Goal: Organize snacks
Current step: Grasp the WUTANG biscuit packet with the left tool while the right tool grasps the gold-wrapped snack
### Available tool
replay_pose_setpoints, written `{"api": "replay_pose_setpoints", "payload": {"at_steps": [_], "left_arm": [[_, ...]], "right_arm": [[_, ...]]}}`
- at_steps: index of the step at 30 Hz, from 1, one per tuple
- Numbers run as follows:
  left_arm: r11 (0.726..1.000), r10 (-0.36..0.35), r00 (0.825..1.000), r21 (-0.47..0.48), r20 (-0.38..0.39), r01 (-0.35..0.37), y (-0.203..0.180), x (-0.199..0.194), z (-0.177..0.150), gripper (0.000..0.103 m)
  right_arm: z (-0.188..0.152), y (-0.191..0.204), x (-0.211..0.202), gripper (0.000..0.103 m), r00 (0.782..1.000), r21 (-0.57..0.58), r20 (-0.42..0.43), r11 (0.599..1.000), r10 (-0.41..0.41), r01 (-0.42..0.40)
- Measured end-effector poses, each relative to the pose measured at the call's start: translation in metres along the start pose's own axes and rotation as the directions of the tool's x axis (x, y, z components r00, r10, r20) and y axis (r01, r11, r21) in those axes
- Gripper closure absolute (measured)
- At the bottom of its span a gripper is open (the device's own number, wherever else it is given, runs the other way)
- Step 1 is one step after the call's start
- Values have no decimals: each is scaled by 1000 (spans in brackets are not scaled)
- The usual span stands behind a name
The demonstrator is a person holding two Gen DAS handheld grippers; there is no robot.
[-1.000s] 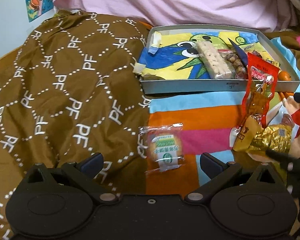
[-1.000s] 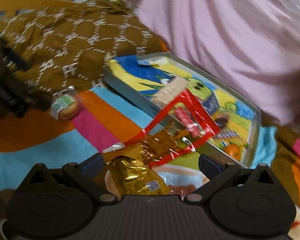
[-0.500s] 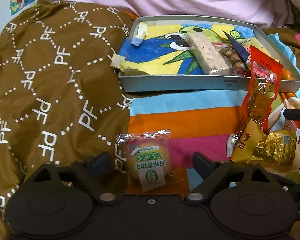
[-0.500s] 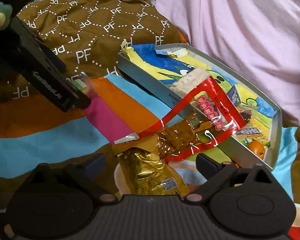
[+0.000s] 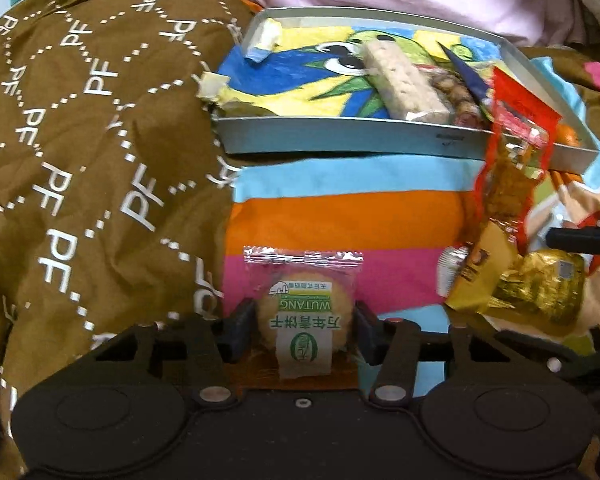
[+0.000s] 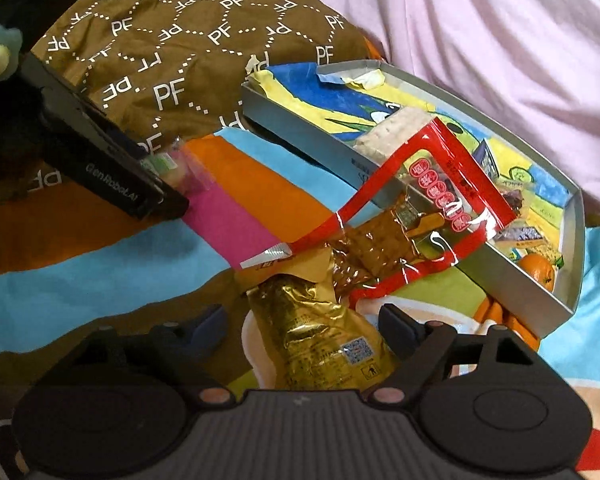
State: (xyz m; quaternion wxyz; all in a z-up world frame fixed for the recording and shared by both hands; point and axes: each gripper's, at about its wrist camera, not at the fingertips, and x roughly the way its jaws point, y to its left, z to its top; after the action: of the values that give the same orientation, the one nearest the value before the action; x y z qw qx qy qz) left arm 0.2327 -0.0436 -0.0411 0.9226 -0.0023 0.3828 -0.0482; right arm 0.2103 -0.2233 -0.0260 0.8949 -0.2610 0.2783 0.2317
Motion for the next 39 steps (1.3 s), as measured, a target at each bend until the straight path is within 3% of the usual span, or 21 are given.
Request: {"api": "replay_pose_setpoints", "payload": {"at_steps": [8,13,20,21,23,33,39], "left_arm": [[996,-80,997,34,-17,80,-16,-8,-10,50],[996,-89,996,22,-20,90,-14,-8,-11,49],[997,-78,997,14,-24,78,-17,-7,-10,49],[997,-76,997,14,-25,77,-18,-8,-10,49],[997,-77,997,13,-31,78,-18,-8,-10,50],[997,-76,996,16,-35,77,-18,-9,-13,50],[998,-57,998,-6,-39,57,-18,-10,-12,50]], "right_arm": [[2,0,-8,27,998,42,-35,998,50,-49],[1,-3,-13,25,993,80,-48,992,104,-100],[-1,-3,3,22,993,92,-57,991,104,-98],[-1,-2,4,24,993,93,-58,991,103,-98],[-1,-1,4,39,990,97,-64,988,123,-116],[0,3,3,53,986,150,-56,978,156,-147],[2,14,1,63,994,136,-24,985,111,-106]]}}
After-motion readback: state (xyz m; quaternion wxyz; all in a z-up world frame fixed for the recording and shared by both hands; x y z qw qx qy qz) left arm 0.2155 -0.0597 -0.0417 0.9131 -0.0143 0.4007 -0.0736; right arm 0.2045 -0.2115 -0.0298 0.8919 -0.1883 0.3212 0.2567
